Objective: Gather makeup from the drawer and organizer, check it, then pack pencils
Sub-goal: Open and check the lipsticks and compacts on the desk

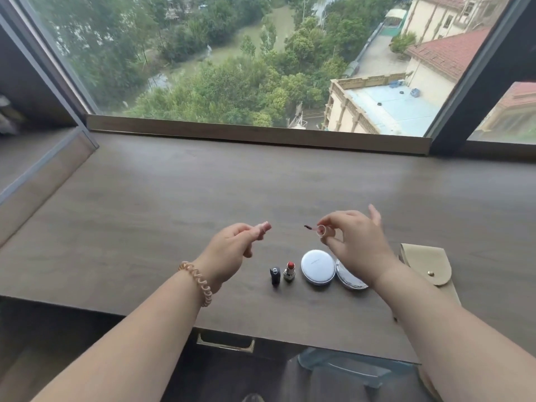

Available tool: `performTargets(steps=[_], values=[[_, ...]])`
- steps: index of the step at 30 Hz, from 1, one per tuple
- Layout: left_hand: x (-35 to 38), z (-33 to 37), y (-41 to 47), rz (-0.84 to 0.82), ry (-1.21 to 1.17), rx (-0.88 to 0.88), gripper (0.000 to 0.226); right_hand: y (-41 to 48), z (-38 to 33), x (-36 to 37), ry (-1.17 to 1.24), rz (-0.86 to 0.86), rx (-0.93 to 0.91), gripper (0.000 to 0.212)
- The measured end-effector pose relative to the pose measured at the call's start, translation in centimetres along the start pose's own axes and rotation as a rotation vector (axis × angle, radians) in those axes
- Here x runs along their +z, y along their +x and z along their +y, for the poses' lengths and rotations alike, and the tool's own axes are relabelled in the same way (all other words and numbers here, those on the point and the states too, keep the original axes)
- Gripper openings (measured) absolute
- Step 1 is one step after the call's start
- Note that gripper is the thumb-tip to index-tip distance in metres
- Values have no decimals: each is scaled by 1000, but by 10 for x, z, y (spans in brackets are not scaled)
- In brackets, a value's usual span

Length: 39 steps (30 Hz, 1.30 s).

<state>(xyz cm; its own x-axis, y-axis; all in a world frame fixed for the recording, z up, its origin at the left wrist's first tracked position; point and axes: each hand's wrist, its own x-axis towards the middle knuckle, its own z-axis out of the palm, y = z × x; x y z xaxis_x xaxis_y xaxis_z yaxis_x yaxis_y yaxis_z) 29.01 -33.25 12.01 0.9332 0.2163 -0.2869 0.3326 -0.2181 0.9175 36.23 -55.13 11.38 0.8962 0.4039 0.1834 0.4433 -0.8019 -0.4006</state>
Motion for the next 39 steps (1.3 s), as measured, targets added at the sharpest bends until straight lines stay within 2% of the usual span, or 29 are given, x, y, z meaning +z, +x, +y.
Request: performTargets(steps=[3, 5, 7, 9, 12, 13, 17, 24, 29, 34, 39], values=[[-1, -16, 20, -78, -144, -59, 18, 7, 12, 19, 262, -98, 194, 15], [4, -28, 33, -119, -178, -85, 15, 15, 15, 34, 423, -176, 258, 14], [8, -40, 46, -134, -169, -94, 12, 24, 14, 47, 466, -242, 278, 14], [12, -52, 60, -136, -132, -87, 13, 36, 16, 63, 418, -272, 248, 17], [18, -67, 76, -50, 175, 3, 14, 49, 15, 80, 253, -276, 178, 17], [20, -70, 80, -30, 210, 24, 14, 51, 14, 84, 227, -278, 171, 16], [25, -79, 90, -34, 75, 47, 18, 57, 11, 101, 164, -290, 101, 14], [35, -85, 89, -56, 328, 116, 8, 57, 13, 116, 32, -414, 1, 11], [42, -81, 85, -81, 426, 127, 5, 56, 15, 116, -18, -430, -46, 12], [41, -80, 86, -94, 460, 154, 9, 55, 15, 117, -39, -435, -65, 20], [43, -81, 85, -101, 442, 132, 25, 52, 19, 113, -21, -438, -63, 40]])
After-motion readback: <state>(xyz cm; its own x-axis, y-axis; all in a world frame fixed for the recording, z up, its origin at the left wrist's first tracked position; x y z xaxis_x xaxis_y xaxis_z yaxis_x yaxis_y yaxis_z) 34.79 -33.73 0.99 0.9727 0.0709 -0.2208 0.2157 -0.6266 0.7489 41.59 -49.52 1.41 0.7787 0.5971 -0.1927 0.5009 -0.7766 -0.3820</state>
